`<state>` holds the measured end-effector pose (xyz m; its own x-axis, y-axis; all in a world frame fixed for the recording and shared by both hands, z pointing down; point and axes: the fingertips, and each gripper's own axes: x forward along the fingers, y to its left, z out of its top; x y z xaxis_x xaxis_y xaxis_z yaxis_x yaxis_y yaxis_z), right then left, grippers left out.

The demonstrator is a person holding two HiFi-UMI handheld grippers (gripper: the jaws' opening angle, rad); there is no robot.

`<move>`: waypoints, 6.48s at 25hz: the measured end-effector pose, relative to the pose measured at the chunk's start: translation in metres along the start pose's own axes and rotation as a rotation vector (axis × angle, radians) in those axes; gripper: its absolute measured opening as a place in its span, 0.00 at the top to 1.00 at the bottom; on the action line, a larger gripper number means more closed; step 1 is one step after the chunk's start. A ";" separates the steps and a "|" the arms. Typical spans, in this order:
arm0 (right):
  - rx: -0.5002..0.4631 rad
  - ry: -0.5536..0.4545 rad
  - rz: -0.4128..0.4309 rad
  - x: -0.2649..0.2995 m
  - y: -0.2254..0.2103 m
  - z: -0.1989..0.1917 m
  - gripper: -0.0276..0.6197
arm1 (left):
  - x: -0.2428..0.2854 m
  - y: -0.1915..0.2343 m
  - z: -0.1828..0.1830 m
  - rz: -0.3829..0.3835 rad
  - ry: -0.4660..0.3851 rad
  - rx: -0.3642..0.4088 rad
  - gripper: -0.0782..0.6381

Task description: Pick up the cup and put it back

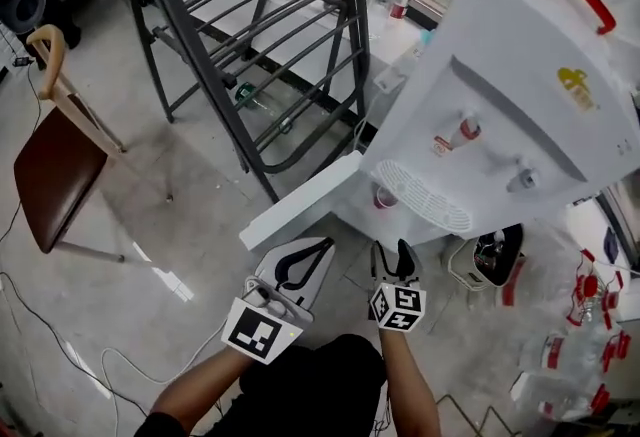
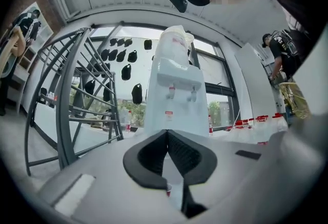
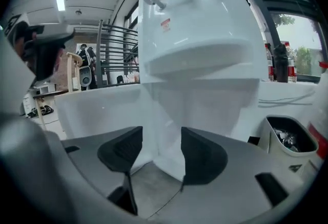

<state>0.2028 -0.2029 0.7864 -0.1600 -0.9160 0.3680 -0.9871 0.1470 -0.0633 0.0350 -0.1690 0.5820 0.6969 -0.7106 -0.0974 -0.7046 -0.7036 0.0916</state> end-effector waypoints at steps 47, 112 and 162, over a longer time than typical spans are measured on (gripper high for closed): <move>0.071 0.150 -0.230 0.203 -0.102 -0.107 0.50 | 0.052 0.016 -0.052 -0.140 0.050 0.025 0.88; -0.092 0.068 0.125 -0.059 -0.053 0.189 0.51 | 0.059 -0.033 0.036 -0.137 0.013 0.075 0.88; 0.038 -0.245 -0.061 -0.207 -0.001 0.154 0.97 | 0.018 -0.080 0.063 -0.152 -0.003 0.087 0.88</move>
<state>0.2376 -0.0704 0.5676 -0.0904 -0.9866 0.1361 -0.9933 0.0794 -0.0842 0.0954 -0.1247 0.5103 0.7960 -0.5958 -0.1068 -0.6001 -0.7999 -0.0106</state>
